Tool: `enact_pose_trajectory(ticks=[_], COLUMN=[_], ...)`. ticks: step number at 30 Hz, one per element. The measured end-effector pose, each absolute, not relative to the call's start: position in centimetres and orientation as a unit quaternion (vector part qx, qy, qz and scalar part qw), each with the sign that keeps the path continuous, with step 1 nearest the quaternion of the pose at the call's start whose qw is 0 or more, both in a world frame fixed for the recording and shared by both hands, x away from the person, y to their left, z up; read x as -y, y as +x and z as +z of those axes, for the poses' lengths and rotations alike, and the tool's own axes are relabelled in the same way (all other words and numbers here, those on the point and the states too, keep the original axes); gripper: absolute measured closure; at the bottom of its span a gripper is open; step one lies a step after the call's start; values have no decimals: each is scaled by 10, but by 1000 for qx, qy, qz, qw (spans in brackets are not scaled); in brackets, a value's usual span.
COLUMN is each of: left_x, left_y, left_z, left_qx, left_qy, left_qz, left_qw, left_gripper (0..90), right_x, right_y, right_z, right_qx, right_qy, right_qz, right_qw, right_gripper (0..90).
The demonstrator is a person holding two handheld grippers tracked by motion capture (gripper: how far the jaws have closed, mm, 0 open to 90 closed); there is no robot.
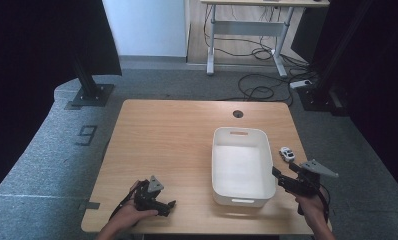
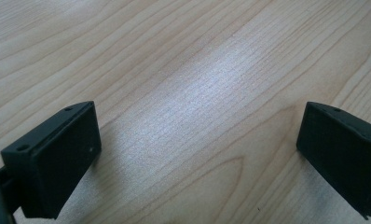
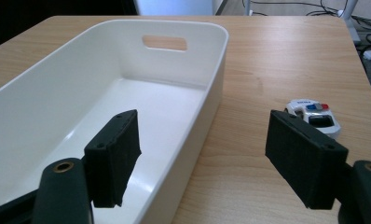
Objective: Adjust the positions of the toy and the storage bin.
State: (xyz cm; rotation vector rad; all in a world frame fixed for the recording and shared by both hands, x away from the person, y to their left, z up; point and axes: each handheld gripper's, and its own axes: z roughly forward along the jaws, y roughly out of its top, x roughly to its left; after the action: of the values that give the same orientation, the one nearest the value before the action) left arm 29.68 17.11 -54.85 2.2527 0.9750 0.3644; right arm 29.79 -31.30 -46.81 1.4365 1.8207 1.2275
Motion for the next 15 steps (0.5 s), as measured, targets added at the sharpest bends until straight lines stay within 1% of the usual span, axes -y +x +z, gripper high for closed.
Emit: enact_pose_trajectory(ticks=[7, 15], left_x=[-171, -171], left_y=[297, 297], left_z=[-549, -549], left_qx=[-372, -371], left_qy=[859, 859], left_qz=[139, 139], left_qw=[324, 324], left_gripper=[0, 0], right_x=[302, 296], right_y=[300, 303], right_z=[-471, -475], right_qx=[-684, -688], right_qy=[519, 515], right_qz=[446, 441], right_qw=[252, 258], right_gripper=[258, 258])
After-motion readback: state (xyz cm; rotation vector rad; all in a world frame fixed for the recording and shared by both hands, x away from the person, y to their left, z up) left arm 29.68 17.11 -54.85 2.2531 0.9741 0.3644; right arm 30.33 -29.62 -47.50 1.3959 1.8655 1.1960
